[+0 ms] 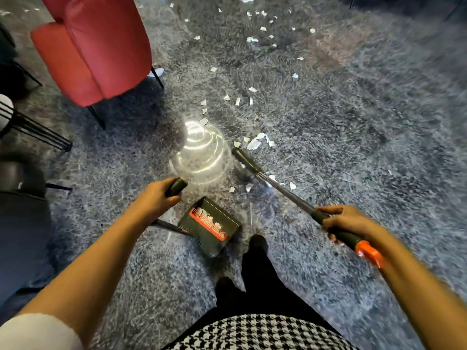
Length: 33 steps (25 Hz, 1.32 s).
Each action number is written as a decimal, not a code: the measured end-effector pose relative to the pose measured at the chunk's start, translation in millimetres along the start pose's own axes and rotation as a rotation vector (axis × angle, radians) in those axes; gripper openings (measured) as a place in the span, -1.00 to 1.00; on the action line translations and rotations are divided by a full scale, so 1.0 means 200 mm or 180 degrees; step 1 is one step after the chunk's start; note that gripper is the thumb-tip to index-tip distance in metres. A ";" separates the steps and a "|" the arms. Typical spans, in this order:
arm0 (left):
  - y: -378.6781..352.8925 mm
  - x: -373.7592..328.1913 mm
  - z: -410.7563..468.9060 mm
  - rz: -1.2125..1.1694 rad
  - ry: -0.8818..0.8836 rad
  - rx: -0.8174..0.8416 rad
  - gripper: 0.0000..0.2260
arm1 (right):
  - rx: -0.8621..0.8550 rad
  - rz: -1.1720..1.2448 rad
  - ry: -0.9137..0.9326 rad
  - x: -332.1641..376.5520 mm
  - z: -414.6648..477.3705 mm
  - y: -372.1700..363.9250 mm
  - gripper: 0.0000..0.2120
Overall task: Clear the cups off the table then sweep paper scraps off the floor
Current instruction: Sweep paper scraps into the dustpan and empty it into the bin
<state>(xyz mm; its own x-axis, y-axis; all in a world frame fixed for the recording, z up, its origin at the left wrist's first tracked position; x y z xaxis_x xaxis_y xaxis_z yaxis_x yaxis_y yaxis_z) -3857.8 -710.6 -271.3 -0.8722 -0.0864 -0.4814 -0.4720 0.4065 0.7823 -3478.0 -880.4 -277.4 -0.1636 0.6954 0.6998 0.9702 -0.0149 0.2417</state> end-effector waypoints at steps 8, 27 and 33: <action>-0.06 -0.28 0.40 0.0172 -0.0085 0.0162 -0.70 | -0.0735 -0.0187 -0.0321 -0.08 0.32 0.41 -0.48; 0.18 -0.38 0.90 0.0840 -0.1267 0.0862 -0.87 | 0.0138 -0.0494 -0.0541 0.18 0.12 -0.72 -0.62; 0.19 -0.34 0.89 0.0847 -0.1279 0.1047 -0.81 | -0.0022 0.0349 -0.0577 0.20 -0.09 -0.78 -0.40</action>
<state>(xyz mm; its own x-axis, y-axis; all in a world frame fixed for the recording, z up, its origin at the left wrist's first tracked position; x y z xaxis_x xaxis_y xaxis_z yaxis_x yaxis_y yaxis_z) -3794.6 -527.7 -278.8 -0.8080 0.3830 -0.4476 -0.1227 0.6337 0.7638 -3640.0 -862.9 -275.0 -0.0218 0.8072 0.5899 0.9791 -0.1021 0.1759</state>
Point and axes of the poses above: each hand's wrist, its own z-axis towards the middle knuckle, its own y-axis out of the back of the hand, x = y × z, the point moved 7 cm from there along z, towards the middle knuckle, and after that the axes turned 13 degrees about y, right-handed, at the moved point
